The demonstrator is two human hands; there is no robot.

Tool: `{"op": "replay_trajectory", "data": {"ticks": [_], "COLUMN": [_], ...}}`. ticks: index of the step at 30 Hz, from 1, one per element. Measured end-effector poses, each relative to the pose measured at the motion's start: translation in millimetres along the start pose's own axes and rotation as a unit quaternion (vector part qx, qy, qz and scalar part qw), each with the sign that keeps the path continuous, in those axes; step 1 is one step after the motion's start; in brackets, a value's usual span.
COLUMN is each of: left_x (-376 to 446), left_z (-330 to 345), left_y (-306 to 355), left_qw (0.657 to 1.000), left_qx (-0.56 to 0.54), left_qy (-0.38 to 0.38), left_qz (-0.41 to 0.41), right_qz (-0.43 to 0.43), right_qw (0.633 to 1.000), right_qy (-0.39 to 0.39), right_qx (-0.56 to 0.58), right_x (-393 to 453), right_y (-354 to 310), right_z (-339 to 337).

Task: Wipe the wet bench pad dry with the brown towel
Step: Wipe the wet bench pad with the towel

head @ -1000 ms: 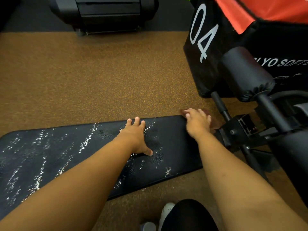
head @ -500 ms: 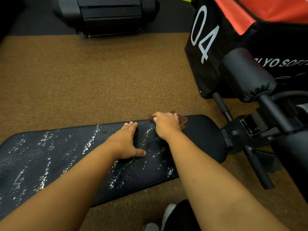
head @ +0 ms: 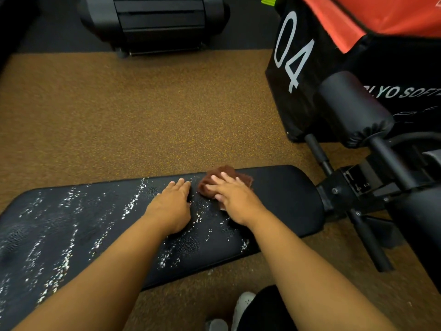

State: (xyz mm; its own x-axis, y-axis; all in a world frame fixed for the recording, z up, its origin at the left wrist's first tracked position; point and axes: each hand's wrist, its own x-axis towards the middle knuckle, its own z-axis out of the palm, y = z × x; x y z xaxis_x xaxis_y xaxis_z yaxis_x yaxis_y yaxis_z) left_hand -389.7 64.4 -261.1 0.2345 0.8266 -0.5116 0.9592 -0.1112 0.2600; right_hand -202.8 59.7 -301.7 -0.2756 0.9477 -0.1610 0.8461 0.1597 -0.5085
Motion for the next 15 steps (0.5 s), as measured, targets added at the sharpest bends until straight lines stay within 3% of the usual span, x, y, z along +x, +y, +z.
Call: {"op": "replay_trajectory", "data": {"ticks": [4, 5, 9, 11, 15], "left_x": [-6, -7, -5, -4, -2], "left_z": [-1, -1, -3, -5, -8], "left_y": [-6, -7, -7, -6, -7], "left_qw": [1.0, 1.0, 1.0, 1.0, 0.999], "left_qx": [0.002, 0.003, 0.01, 0.017, 0.037], "left_qy": [-0.003, -0.006, -0.011, -0.017, -0.025], "left_qz": [-0.007, -0.007, -0.009, -0.009, -0.007], "right_qz": [0.182, 0.192, 0.004, -0.025, 0.167], "right_qw": [0.977, 0.974, 1.0, 1.0, 0.977], "right_qy": [0.09, 0.097, 0.013, 0.011, 0.12], "right_qx": [-0.059, -0.07, -0.023, -0.001, -0.064], "right_x": [2, 4, -14, -28, -25], "right_y": [13, 3, -13, 11, 25], "right_z": [-6, -4, 10, 3, 0]}}
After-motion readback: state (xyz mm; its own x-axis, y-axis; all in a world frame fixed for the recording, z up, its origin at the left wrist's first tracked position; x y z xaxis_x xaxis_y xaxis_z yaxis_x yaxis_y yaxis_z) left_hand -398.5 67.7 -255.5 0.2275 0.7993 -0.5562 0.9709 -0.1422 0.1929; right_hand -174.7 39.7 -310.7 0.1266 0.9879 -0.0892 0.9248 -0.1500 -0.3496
